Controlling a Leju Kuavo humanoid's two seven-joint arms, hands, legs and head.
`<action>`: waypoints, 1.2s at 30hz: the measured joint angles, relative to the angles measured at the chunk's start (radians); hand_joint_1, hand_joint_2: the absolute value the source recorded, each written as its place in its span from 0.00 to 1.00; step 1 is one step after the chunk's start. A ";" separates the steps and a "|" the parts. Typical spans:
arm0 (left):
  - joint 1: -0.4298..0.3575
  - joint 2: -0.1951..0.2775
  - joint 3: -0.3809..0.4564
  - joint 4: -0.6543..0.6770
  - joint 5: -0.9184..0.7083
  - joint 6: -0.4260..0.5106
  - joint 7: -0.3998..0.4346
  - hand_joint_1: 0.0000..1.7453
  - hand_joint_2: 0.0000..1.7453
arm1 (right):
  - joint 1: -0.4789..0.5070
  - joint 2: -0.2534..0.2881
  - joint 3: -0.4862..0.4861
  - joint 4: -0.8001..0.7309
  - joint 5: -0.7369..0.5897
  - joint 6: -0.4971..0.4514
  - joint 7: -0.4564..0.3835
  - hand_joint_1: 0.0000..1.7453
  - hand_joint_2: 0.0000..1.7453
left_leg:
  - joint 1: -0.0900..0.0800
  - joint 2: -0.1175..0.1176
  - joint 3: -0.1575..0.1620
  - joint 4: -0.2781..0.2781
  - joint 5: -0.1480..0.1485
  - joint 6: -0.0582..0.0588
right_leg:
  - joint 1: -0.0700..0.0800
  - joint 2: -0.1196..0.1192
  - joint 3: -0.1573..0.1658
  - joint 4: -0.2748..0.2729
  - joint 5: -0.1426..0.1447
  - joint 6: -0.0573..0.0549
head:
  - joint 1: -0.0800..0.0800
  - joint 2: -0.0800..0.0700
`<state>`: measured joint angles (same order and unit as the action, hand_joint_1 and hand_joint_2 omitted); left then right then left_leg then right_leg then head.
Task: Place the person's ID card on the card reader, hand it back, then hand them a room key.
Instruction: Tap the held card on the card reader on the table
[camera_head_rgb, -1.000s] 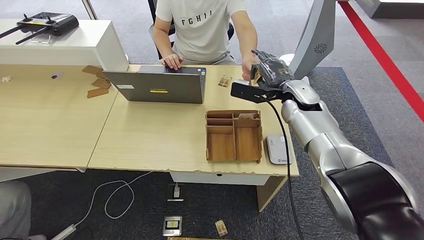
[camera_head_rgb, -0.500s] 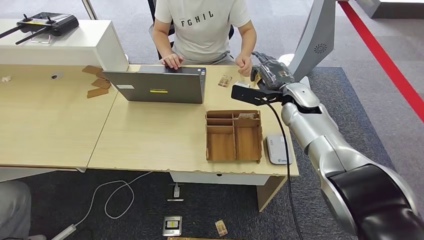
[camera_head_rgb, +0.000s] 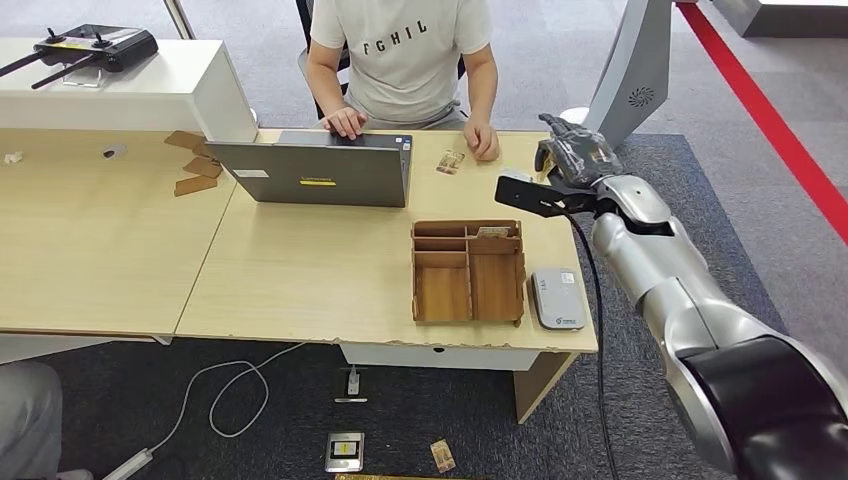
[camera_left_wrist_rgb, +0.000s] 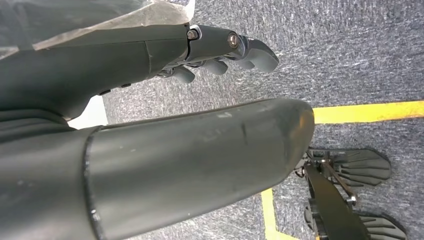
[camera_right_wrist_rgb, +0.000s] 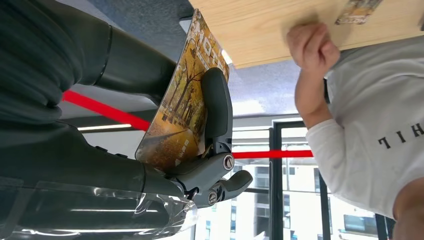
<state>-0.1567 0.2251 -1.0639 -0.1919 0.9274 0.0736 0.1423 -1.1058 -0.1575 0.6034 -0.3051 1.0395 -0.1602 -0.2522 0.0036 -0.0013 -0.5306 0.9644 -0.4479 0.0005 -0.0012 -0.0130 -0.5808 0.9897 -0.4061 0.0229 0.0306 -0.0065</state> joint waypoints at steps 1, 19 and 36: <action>0.000 0.001 0.000 0.000 0.002 0.000 0.000 0.00 0.00 | 0.000 -0.009 -0.001 0.000 0.000 0.000 -0.001 1.00 1.00 | 0.000 0.000 0.000 0.000 0.000 0.000 | 0.000 0.000 0.000 0.000 0.000 0.000 | 0.000 0.000; 0.000 0.014 0.000 0.001 0.009 0.000 0.003 0.00 0.00 | 0.039 -0.099 -0.006 0.000 0.000 -0.018 -0.034 1.00 1.00 | 0.000 0.000 0.000 0.000 0.000 0.000 | 0.000 0.000 0.000 0.000 0.000 0.000 | 0.000 0.000; 0.000 0.018 0.000 0.001 0.010 -0.002 0.007 0.00 0.00 | 0.123 -0.118 -0.008 -0.002 -0.023 -0.038 -0.059 1.00 1.00 | 0.000 0.000 0.000 0.000 0.000 0.000 | 0.000 0.000 0.000 0.000 0.000 0.000 | 0.000 0.000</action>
<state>-0.1571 0.2426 -1.0639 -0.1911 0.9375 0.0713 0.1493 -0.9824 -0.2759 0.5955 -0.3067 1.0169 -0.1987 -0.3117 0.0041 -0.0013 -0.5308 0.9642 -0.4479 0.0004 -0.0012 -0.0130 -0.5808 0.9897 -0.4061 0.0228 0.0306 -0.0065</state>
